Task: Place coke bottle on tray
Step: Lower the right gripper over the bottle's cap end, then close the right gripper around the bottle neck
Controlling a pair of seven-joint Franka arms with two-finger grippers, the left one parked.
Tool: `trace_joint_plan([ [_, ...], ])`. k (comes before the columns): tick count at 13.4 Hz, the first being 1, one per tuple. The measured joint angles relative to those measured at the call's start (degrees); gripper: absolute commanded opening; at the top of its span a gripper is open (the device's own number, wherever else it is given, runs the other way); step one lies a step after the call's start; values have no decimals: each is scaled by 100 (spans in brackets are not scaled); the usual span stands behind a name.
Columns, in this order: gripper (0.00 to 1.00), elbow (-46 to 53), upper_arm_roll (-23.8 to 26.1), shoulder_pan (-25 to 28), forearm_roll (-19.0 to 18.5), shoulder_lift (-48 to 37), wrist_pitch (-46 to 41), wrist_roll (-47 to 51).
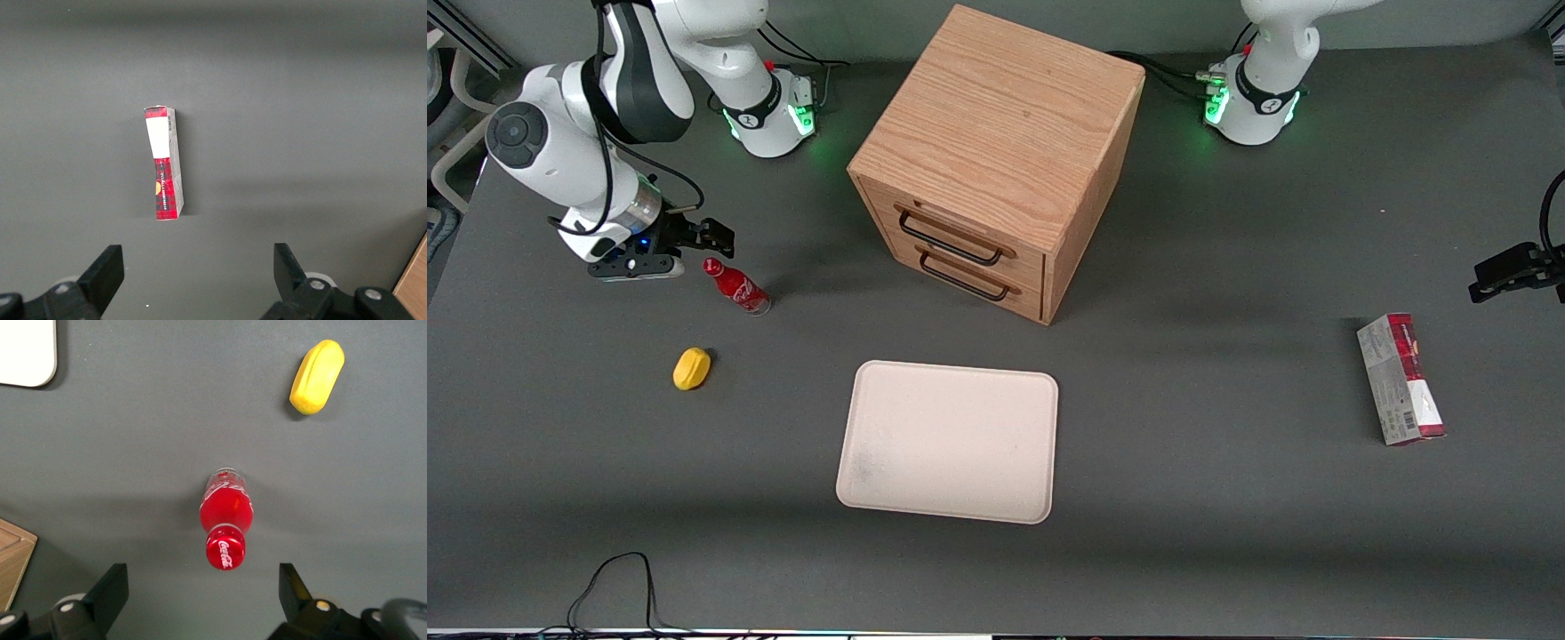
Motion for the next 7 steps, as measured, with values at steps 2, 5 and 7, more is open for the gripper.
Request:
trace_joint_plan([
  [2,100,-82,0,0,0,65,216,0],
  [5,100,-296,0,0,0,194,650,0],
  [7,100,-348,0,0,0,268,746,0],
])
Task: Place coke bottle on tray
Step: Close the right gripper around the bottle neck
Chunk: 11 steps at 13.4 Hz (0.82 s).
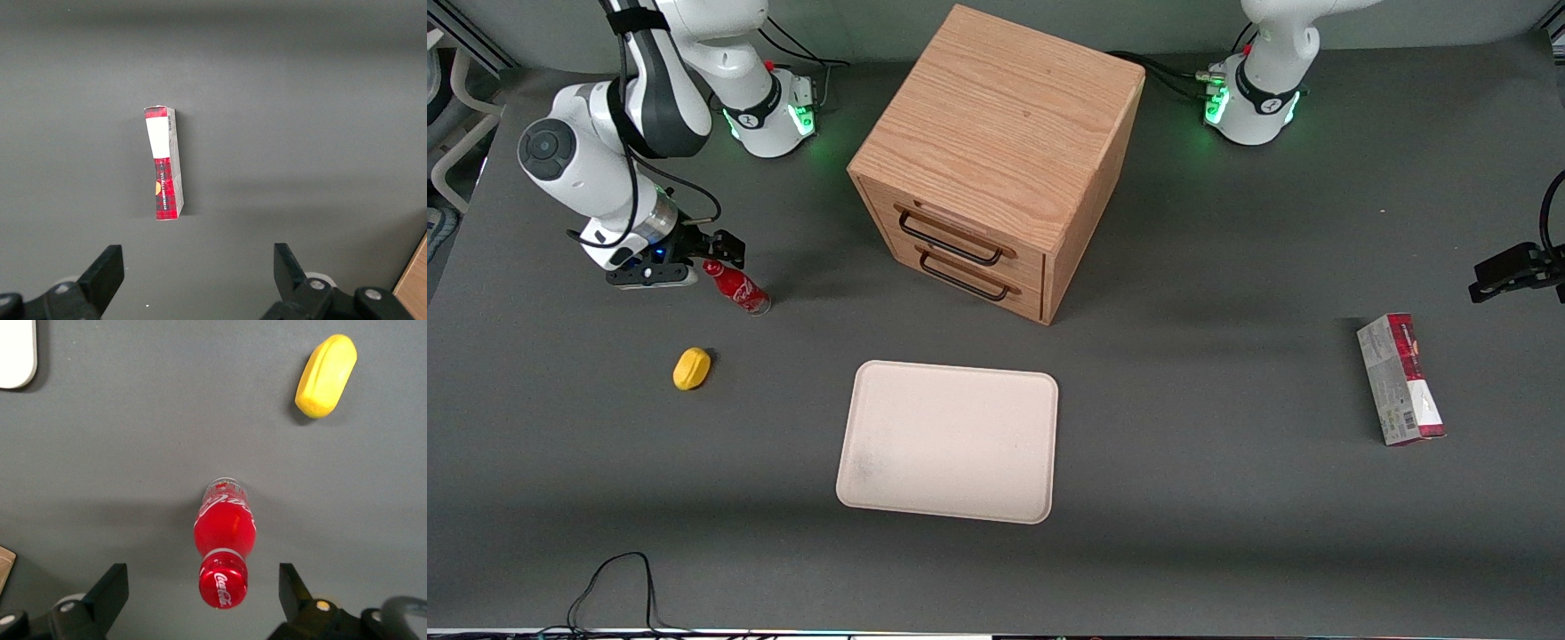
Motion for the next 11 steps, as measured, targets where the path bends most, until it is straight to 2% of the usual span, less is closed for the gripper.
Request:
trace_joint_plan([
  [7,99,-45,-1,0,0,65,103,-2],
  [9,90,-63,-1,0,0,67,110,-58],
  [11,67,-64,-30,-2,0,71,111,-125],
])
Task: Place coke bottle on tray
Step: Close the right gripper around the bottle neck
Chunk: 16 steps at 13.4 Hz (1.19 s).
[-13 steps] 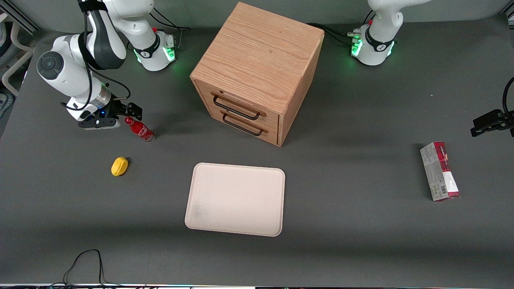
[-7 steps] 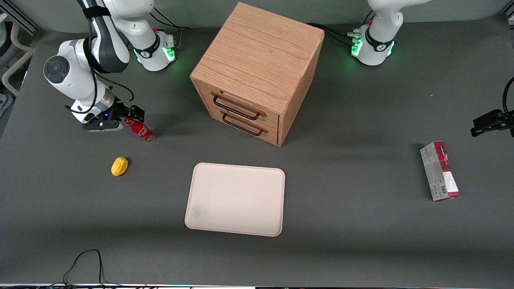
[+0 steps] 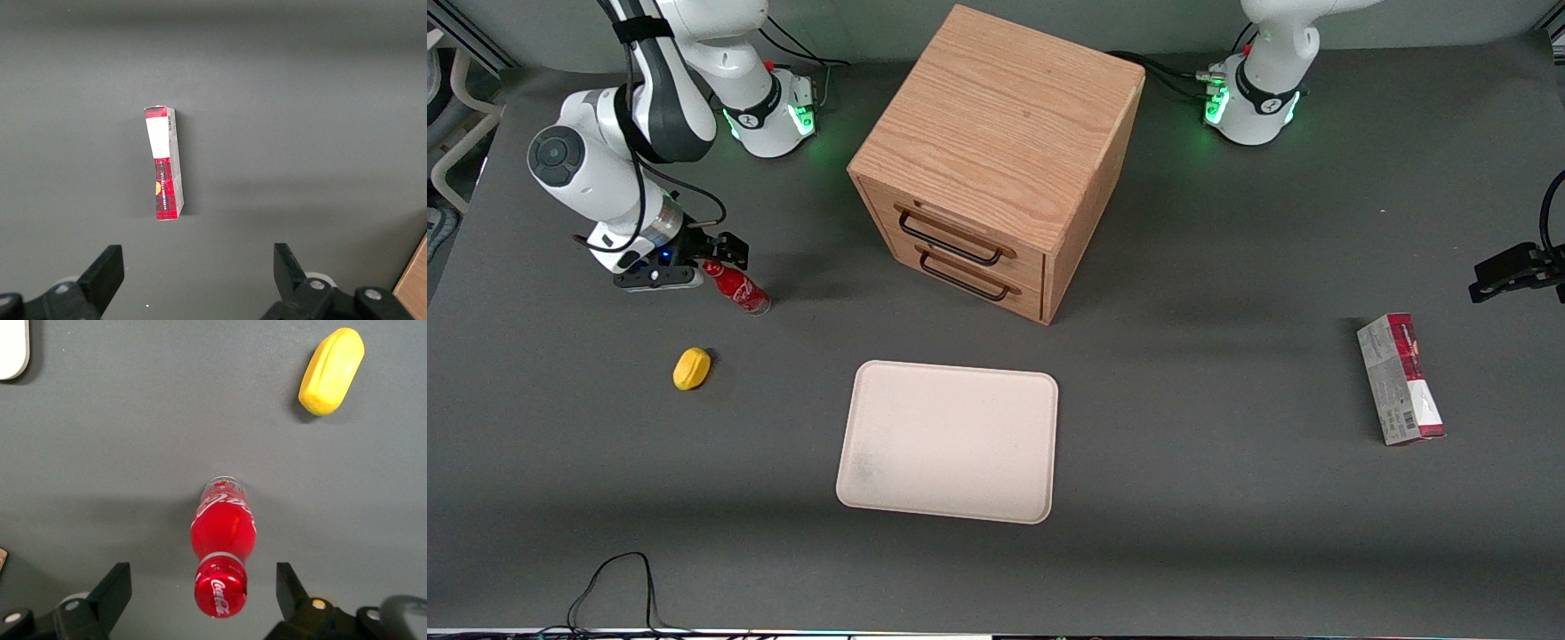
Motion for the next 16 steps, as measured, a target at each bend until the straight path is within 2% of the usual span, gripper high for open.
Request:
trace_joint_plan([
  [4,6,0,-104,-3,0,11,9,-122],
  [5,0,0,-106,-2,0,11,10,-124],
  [14,0,65,-111,-7,-9,13,-7,-125],
  [16,0,421,-112,-9,-9,11,-498,-125],
])
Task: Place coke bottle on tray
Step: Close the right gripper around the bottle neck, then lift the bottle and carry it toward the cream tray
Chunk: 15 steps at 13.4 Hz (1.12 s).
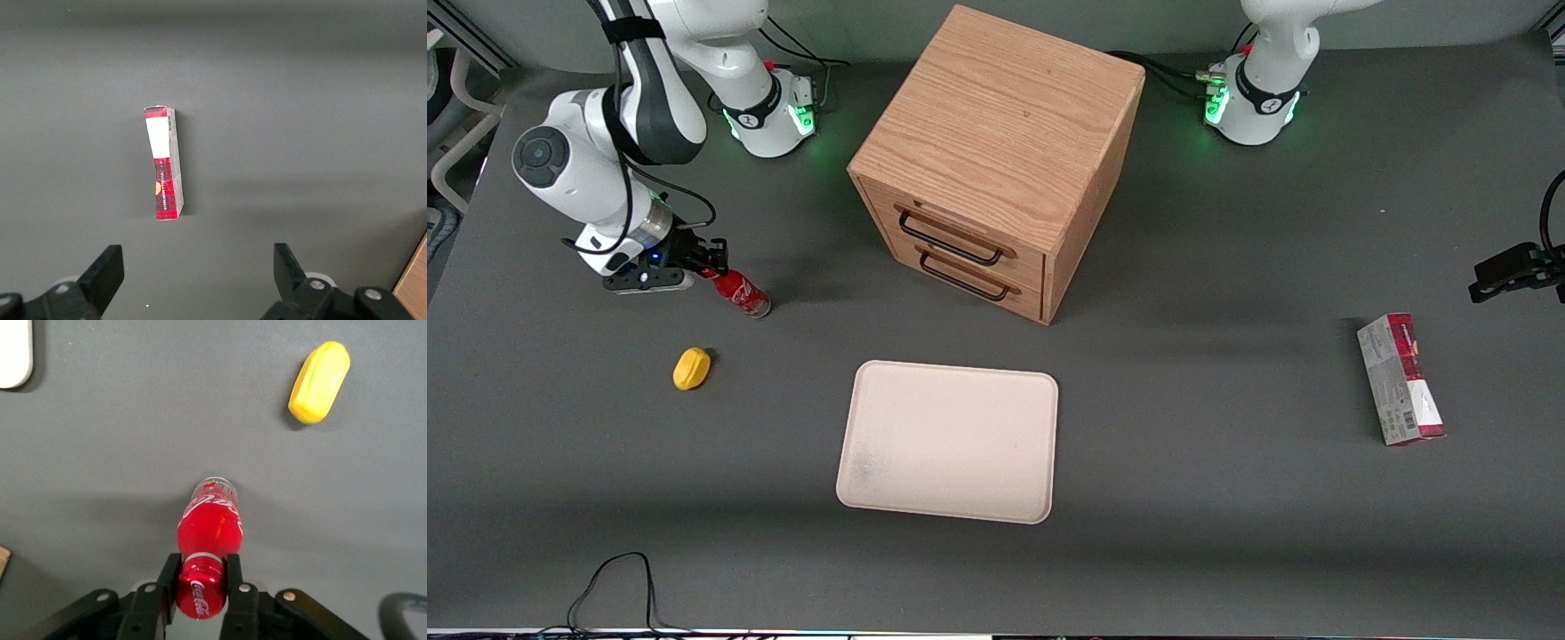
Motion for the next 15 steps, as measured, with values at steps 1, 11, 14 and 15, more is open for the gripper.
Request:
trace_joint_plan([
  [1,0,307,-1,-2,0,-2,-401,0],
  [11,0,4934,11,4,13,1122,-4332,271],
  [14,0,5665,71,15,50,1740,-4482,602],
  [15,0,5977,123,16,72,2004,-4598,768],
])
